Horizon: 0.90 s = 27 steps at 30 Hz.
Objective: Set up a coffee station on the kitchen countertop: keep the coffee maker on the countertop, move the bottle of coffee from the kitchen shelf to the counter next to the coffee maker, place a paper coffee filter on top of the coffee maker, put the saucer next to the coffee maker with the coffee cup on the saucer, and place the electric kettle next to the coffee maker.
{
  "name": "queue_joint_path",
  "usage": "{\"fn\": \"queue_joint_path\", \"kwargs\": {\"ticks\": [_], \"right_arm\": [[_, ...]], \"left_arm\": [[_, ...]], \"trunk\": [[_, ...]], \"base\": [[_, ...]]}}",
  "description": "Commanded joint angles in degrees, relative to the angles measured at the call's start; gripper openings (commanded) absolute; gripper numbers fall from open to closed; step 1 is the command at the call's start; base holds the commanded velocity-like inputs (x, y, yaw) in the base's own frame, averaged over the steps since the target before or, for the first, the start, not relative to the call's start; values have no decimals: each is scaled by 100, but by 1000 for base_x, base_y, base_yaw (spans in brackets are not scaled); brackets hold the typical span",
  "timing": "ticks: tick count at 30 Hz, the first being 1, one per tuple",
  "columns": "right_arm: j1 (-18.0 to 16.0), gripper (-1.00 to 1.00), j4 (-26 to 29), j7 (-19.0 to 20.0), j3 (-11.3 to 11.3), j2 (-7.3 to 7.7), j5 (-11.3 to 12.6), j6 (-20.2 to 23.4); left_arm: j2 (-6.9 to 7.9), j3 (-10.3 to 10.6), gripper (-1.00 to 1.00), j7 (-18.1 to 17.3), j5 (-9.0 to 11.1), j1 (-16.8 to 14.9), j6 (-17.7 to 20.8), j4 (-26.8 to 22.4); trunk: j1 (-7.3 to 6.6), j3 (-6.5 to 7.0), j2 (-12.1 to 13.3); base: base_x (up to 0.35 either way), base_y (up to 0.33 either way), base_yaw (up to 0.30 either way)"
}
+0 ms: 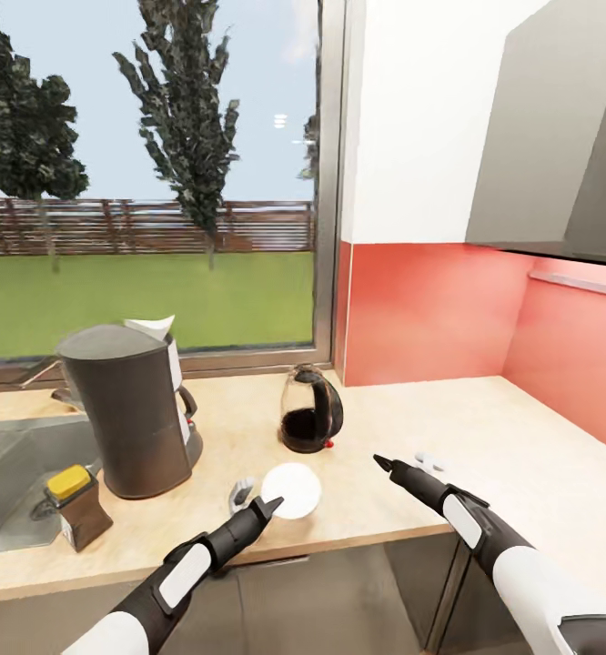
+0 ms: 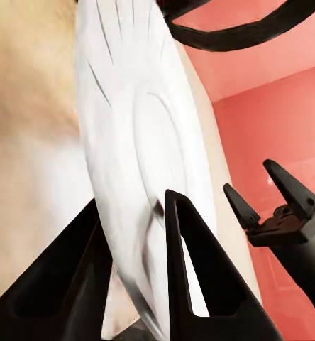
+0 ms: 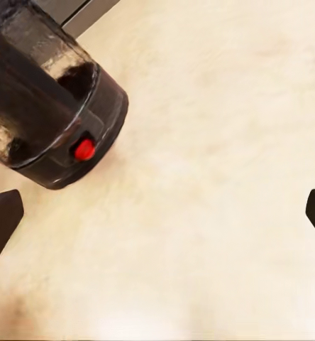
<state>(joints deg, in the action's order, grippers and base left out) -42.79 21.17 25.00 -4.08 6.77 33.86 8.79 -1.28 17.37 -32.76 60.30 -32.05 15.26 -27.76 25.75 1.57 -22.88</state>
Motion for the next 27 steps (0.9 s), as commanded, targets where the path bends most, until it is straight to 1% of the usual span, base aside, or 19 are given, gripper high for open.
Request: {"fn": "queue_joint_path", "kwargs": {"ticks": [1, 8, 13, 15, 16, 17, 20, 27], "right_arm": [[-1, 100, 3, -4, -41, 4, 60, 21], [-1, 100, -16, -4, -41, -6, 63, 25], [-1, 100, -24, -12, -33, 2, 75, 18], [-1, 100, -29, -17, -32, -2, 76, 18], [-1, 100, -31, -19, -32, -5, 77, 18], [-1, 100, -29, -21, -32, -4, 85, 18], [-1, 100, -33, -21, -32, -12, 84, 18], [-1, 100, -34, -21, -32, -26, 77, 18]], "left_arm": [[30, 18, -100, -2, 63, -3, 38, 3], [72, 13, -100, -2, 77, -3, 32, 8], [239, 0, -100, 6, 92, 5, -12, 63], [267, -18, -100, 7, 168, 72, -28, 85], [271, -49, -100, 8, 249, 131, -41, 82], [239, -200, -100, 36, 501, 281, -76, 28], [214, -214, -100, 41, 504, 293, -80, 18], [208, -232, -100, 45, 494, 296, -84, 16]], "trunk": [[3, 1, -4], [3, 9, -4], [3, 10, -4], [3, 10, -4], [3, 10, -4], [3, 10, -4], [3, 22, -4], [3, 64, -4]], "base": [[51, 192, 104], [10, 39, 29], [0, 1, 0], [0, 0, 0], [0, 0, 0], [0, 0, 25], [0, 0, 125], [0, 0, 188]]}}
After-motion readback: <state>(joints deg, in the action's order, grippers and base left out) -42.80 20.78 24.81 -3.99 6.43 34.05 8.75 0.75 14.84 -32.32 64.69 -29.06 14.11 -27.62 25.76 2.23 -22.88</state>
